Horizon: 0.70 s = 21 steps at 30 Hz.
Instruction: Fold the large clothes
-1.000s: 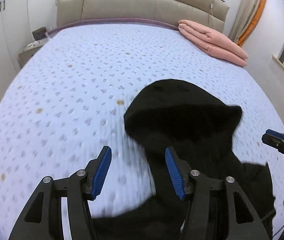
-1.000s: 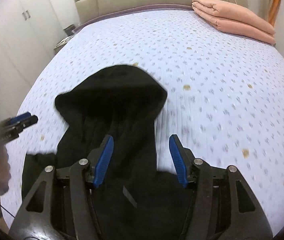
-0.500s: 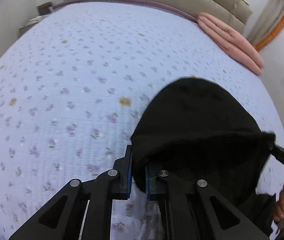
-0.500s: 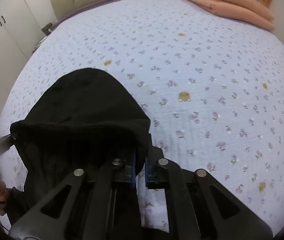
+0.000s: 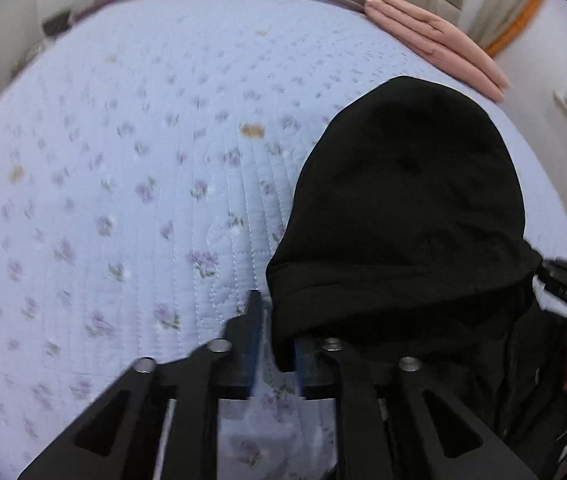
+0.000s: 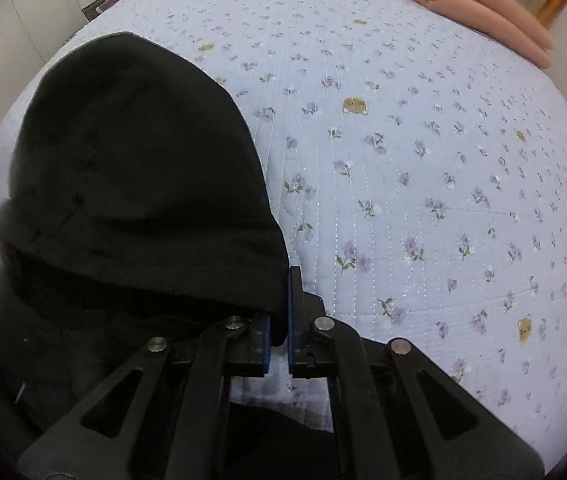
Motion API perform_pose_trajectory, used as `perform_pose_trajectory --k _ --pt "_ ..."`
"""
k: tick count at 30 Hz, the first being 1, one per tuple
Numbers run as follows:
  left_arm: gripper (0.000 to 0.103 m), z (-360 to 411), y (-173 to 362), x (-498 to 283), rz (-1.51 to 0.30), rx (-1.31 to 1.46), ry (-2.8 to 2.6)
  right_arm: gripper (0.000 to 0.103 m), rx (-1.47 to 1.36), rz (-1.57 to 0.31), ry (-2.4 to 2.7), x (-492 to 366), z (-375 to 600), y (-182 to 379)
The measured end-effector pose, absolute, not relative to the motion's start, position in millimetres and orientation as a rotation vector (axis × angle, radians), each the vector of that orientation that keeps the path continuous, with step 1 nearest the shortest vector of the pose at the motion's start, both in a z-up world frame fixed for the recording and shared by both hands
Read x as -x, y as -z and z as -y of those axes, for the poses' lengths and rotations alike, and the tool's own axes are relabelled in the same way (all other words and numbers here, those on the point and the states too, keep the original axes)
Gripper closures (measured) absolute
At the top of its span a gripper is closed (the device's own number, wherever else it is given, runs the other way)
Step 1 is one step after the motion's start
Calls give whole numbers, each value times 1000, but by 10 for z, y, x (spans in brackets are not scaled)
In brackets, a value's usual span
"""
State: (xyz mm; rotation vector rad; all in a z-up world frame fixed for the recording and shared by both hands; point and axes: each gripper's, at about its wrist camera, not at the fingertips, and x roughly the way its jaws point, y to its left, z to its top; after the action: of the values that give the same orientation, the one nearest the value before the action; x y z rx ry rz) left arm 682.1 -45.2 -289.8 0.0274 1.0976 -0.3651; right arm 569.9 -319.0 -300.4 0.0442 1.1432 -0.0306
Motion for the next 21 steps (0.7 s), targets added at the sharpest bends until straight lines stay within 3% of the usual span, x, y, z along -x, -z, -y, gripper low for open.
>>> perform_pose_trajectory --k 2,3,4,10,15,21 --pt "65 440 2807 -6750 -1075 -92 361 98 -42 -1146 5 -5669 3200 2922" --pt "51 415 2767 -6717 -1076 -106 362 97 -48 -1149 -6 -5637 3213 2882" --pt "44 344 2697 -6661 -1074 -117 372 93 -54 -1151 -21 -5588 3235 2818" --pt "43 170 2125 -6370 -943 -122 427 62 -45 -1071 -77 -5255 3337 2238" --pt "40 632 1901 -6686 -874 -48 466 54 -68 -968 -121 -5507 3157 1888" --pt "41 1006 2519 -6852 -1088 -98 475 55 -37 -1094 -155 -5818 2926 2412"
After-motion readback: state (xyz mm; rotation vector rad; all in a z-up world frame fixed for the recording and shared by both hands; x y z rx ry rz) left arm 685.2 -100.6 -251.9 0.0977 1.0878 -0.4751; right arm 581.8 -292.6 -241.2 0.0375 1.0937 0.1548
